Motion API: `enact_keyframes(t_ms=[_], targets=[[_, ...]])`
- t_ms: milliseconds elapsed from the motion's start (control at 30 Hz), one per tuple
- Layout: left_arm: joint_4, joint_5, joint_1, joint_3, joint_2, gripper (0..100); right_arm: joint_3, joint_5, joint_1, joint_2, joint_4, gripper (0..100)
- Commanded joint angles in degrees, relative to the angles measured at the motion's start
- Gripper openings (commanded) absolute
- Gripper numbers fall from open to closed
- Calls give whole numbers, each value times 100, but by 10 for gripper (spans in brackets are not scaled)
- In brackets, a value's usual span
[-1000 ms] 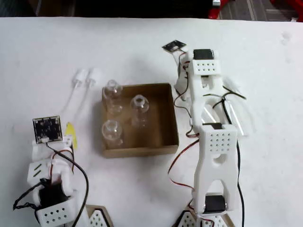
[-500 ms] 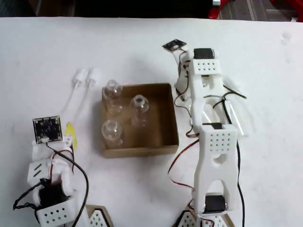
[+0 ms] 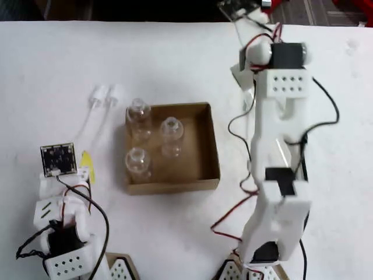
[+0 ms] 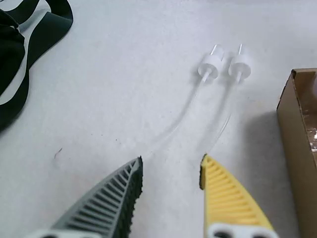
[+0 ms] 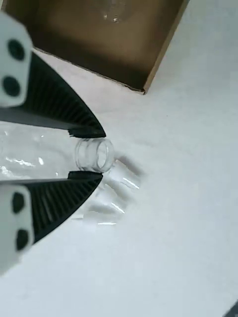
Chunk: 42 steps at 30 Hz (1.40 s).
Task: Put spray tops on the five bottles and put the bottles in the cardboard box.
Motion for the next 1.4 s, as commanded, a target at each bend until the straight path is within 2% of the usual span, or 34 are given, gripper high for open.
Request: enact_keyframes(t_ms=[0,100,400,567,900,1167,1367], targets=[[26,-62,-31,9,-48,181,633,-1231,-75,-1288,154,15],[26,-62,-31,9,-48,181,1398,-1785,-268,-2009,145,15],[35,-62,-31,9,-48,181,2971,-1776,-734,-3820,-374,15],[35,-62,-31,9,-48,181,3833,-1793,-831,-4787,-1015,15],[35,-62,-31,9,-48,181,6831,-1793,-848,-6079,-4057,15],[35,-62,-31,9,-48,181,8290,-1793,-1780,-6774,-5965,15],[35,-62,-31,9,-48,181,9521,-1802,-1771,-6818,-7969,15]])
